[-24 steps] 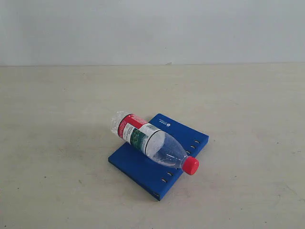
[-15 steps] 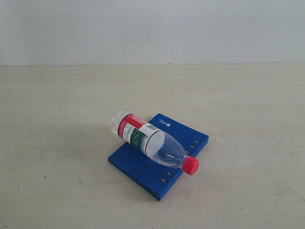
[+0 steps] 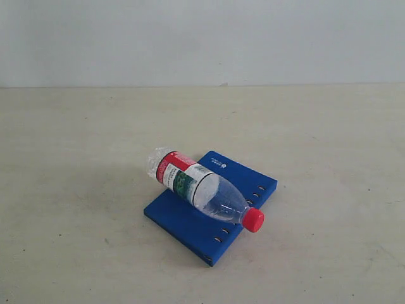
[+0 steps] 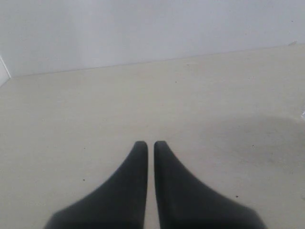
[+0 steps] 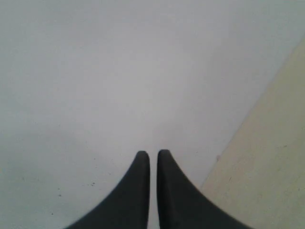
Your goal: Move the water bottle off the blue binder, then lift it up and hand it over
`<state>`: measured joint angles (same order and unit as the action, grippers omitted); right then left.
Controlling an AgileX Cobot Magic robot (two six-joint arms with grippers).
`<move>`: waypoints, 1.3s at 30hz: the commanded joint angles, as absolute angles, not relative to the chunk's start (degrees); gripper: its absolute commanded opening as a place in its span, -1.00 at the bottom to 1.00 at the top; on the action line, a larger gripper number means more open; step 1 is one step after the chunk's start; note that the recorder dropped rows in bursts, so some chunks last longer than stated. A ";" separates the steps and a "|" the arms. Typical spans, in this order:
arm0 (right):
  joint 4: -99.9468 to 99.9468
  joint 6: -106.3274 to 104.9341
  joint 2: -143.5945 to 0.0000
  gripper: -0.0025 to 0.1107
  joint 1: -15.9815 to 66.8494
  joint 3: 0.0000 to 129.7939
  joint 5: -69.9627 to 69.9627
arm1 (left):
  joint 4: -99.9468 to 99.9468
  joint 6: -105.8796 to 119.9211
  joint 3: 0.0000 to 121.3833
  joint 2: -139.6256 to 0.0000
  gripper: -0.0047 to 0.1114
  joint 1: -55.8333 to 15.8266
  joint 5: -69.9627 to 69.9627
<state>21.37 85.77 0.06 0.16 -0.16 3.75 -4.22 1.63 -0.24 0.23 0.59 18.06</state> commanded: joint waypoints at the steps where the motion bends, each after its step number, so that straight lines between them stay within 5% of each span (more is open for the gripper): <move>1: 21.33 93.12 0.00 -0.93 -0.11 0.00 0.00 | -3.80 1.70 0.00 0.00 -0.84 0.10 17.52; 8: 25.06 81.63 -2.53 -0.93 4.81 0.00 14.31 | -3.80 1.70 0.00 0.00 -0.84 0.10 17.52; 12: 44.57 81.97 -15.45 -0.88 11.85 6.04 14.76 | -3.80 1.70 0.00 0.00 -0.84 0.10 17.52; 23: 84.99 80.84 -62.10 0.21 26.16 25.37 16.17 | -3.80 1.70 0.00 0.00 -0.84 0.10 17.52; 32: 97.35 80.86 -72.74 0.23 26.51 26.63 22.04 | -3.80 1.70 0.00 0.00 -0.84 0.10 17.52; 39: 99.95 77.55 -73.05 0.23 26.51 26.63 12.93 | -3.80 1.70 0.00 0.00 -0.84 0.10 17.52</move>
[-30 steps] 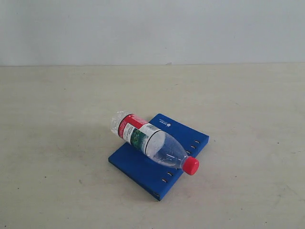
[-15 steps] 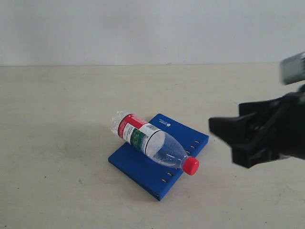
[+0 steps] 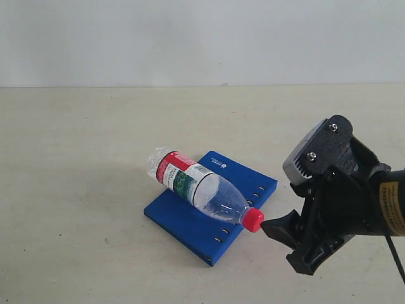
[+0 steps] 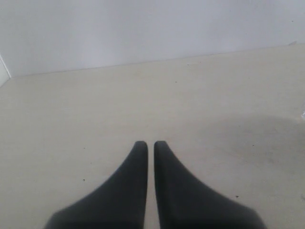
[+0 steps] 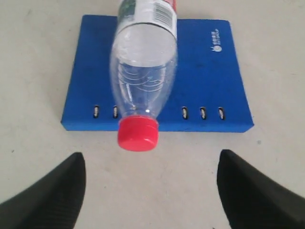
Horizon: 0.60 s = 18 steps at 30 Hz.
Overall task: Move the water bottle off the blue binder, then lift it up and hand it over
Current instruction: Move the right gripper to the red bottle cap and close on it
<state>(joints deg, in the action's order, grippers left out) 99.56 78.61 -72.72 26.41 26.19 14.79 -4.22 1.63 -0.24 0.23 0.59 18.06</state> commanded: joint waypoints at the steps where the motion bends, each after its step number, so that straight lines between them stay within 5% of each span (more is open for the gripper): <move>1: 99.95 77.30 -74.33 0.23 26.51 26.63 14.23 | -3.80 1.70 0.00 0.00 -0.84 0.10 17.52; 18: 99.07 69.91 -87.96 0.23 26.51 35.54 16.70 | -3.80 1.70 0.00 0.00 -0.84 0.10 17.52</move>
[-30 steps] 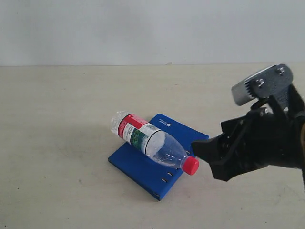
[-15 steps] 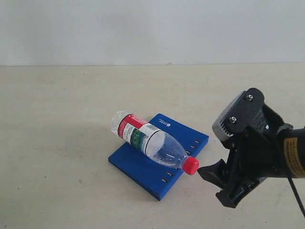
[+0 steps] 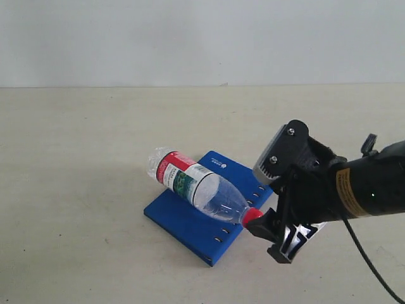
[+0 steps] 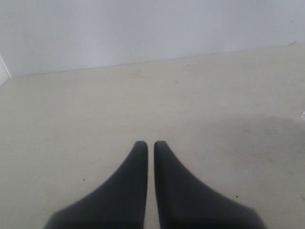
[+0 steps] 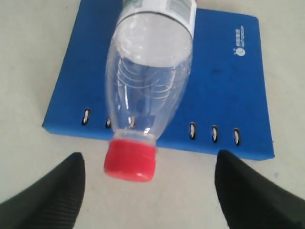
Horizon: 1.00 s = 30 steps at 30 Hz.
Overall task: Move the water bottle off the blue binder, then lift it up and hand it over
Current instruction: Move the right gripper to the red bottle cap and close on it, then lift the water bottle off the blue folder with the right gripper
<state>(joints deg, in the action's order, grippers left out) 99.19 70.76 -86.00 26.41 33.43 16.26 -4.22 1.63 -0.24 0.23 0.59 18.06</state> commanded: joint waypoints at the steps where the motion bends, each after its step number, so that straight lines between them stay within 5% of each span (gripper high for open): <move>1: 99.07 69.91 -88.75 0.23 26.51 36.00 16.89 | -3.80 1.70 0.00 0.00 -0.84 0.10 17.52; 18: 96.33 69.03 -93.78 0.22 26.51 38.06 17.64 | -3.80 1.70 0.00 0.00 -0.84 0.10 17.52; 24: 96.18 69.03 -93.78 -0.12 26.51 38.45 17.74 | -3.80 1.70 0.00 0.00 -0.84 0.10 17.52; 30: 96.28 69.21 -93.78 -0.13 26.51 38.45 19.25 | -3.80 1.70 0.00 0.00 -0.84 0.10 17.52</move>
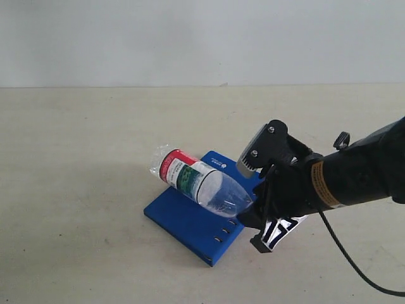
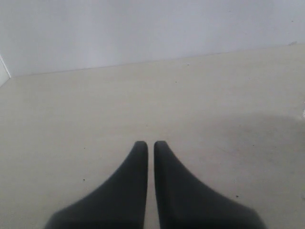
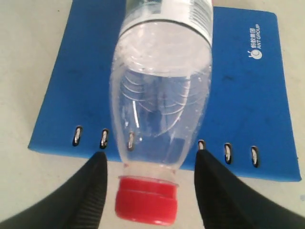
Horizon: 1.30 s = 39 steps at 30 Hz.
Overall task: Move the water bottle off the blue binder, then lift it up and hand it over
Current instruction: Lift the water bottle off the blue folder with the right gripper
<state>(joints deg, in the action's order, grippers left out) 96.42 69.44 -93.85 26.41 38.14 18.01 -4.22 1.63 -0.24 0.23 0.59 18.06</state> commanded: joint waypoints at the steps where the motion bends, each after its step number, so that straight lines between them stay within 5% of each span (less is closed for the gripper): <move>1: 96.28 69.85 -93.78 -0.13 26.51 38.45 19.25 | -3.80 1.70 0.00 0.00 -0.84 0.10 17.52; 9: 96.92 74.36 -93.78 -0.62 26.51 38.45 18.65 | -3.80 1.70 0.00 0.00 -0.84 0.10 17.52; 22: 98.47 74.45 -94.65 -0.61 26.51 38.45 18.70 | -3.80 1.70 0.00 0.00 -0.84 0.10 17.52; 29: 98.47 74.45 -96.71 -0.15 26.51 38.45 19.41 | -3.80 1.70 0.00 0.00 -0.84 0.10 17.52; 39: 99.95 75.94 -96.71 -0.25 26.51 38.45 18.69 | -3.80 1.70 0.00 0.00 -0.84 0.10 17.52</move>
<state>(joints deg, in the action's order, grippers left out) 99.44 75.00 -96.79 26.41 38.29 18.90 -4.22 1.63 -0.24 0.23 0.59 18.06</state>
